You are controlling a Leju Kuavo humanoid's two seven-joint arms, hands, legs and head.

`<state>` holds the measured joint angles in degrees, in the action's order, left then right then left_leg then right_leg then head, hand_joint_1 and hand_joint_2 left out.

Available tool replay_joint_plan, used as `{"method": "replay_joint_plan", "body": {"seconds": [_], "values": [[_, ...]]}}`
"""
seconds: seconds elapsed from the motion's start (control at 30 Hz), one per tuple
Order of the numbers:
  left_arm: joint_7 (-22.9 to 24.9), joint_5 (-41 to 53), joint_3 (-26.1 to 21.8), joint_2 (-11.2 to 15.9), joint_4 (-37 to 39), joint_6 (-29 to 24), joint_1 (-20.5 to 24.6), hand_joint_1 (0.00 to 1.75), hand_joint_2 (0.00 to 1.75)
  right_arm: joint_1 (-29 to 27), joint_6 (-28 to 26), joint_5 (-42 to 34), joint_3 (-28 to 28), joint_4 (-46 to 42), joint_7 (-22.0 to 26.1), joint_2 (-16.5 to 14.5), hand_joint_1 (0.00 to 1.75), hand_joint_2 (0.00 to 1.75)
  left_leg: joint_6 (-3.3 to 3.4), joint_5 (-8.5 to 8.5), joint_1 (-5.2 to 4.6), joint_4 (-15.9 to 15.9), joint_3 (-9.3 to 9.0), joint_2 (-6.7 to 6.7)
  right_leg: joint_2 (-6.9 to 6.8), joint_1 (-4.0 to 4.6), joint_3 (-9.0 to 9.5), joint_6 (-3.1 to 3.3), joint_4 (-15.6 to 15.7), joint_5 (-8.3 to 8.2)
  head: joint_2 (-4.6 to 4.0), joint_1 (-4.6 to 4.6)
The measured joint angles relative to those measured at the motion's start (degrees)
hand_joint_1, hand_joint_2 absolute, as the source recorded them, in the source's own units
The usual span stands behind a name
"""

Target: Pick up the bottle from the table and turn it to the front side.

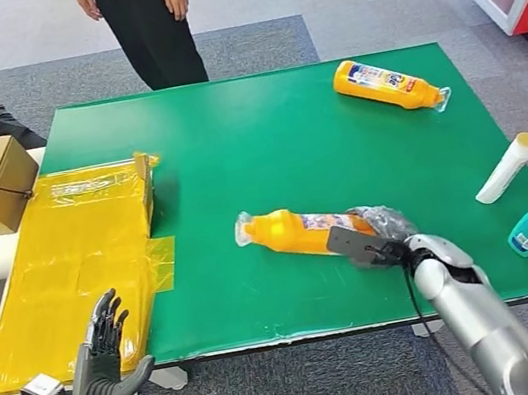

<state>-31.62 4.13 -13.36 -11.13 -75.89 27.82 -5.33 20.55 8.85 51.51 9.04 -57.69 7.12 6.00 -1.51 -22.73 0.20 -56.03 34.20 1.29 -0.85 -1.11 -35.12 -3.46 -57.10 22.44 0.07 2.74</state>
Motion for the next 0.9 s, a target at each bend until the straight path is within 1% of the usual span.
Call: {"method": "replay_joint_plan", "body": {"seconds": [0.1,0.17,0.23,0.3,0.37,0.47,0.63,0.73,0.87,0.9], "values": [[0.72,-0.04,-0.23,-0.44,-0.03,0.32,-0.59,0.00,1.75,-5.70,-0.34,-6.39,-0.04,-8.35,1.04,-1.14,1.75,1.75,-0.01,-0.01,0.01,0.00,0.12,-0.01,-0.02,0.03,-0.13,0.01,0.00,0.07,0.00,0.01],[0.98,-0.10,-0.28,-0.58,-0.04,0.41,-0.73,0.00,1.75,-7.10,-0.45,-7.96,-0.08,-10.54,1.49,-1.54,1.75,1.75,-0.02,-0.01,0.02,0.01,0.13,-0.01,-0.02,0.04,-0.14,0.00,-0.01,0.09,0.00,0.01],[1.04,-0.13,-0.30,-0.62,-0.04,0.42,-0.74,0.00,1.75,-7.30,-0.45,-8.21,-0.08,-10.88,1.59,-1.63,1.75,1.75,-0.02,-0.01,0.02,0.01,0.13,-0.01,-0.02,0.04,-0.14,0.00,-0.01,0.10,0.00,0.01],[2.71,-0.68,-0.25,-1.11,0.39,0.86,0.22,0.00,1.75,-10.95,-0.90,-9.73,0.87,-15.09,3.15,-4.74,1.75,1.75,-0.03,-0.04,0.02,0.00,0.13,-0.01,-0.01,0.03,-0.15,0.01,0.00,0.10,0.00,0.01],[4.38,-1.28,0.18,-1.60,1.20,1.24,1.66,0.00,1.75,-14.67,-1.71,-10.60,2.42,-19.01,4.77,-8.48,1.75,1.75,-0.04,-0.06,0.03,0.00,0.13,-0.01,-0.01,0.03,-0.17,0.02,0.00,0.10,0.00,0.01],[4.67,-1.64,2.01,-1.64,2.27,1.08,3.43,0.00,1.75,-14.92,-3.15,-8.23,4.66,-18.12,5.25,-10.74,1.75,1.75,-0.05,-0.03,0.03,0.00,0.12,0.00,0.00,0.03,-0.18,0.02,0.00,0.05,0.00,0.01],[5.25,-2.64,6.86,-1.57,3.66,0.31,6.48,0.00,1.75,-14.76,-5.74,-3.99,9.70,-13.83,5.71,-14.09,1.75,1.75,-0.03,0.01,0.03,0.00,0.13,0.00,0.00,0.03,-0.17,0.02,-0.01,0.03,0.00,0.00],[5.40,-3.07,8.65,-1.43,4.38,0.14,7.19,0.00,1.75,-14.55,-6.40,-3.66,11.18,-11.78,5.88,-15.16,1.75,1.75,-0.03,0.00,0.02,0.00,0.13,0.00,0.00,0.02,-0.18,0.02,-0.01,0.03,0.00,0.01],[5.58,-4.00,10.92,-0.75,5.76,0.56,7.59,0.01,1.75,-13.22,-7.37,-1.85,12.94,-9.31,6.36,-15.76,1.75,1.75,-0.03,-0.01,0.01,0.00,0.13,0.01,0.01,0.01,-0.21,0.02,0.00,0.03,0.00,0.01],[5.50,-4.42,11.71,-0.45,6.29,0.89,7.77,0.10,1.75,-12.71,-7.82,-1.44,13.54,-8.42,6.56,-15.93,1.75,1.75,-0.03,-0.01,0.01,0.00,0.13,0.01,0.02,0.01,-0.22,0.02,0.00,0.03,0.00,0.01]]}}
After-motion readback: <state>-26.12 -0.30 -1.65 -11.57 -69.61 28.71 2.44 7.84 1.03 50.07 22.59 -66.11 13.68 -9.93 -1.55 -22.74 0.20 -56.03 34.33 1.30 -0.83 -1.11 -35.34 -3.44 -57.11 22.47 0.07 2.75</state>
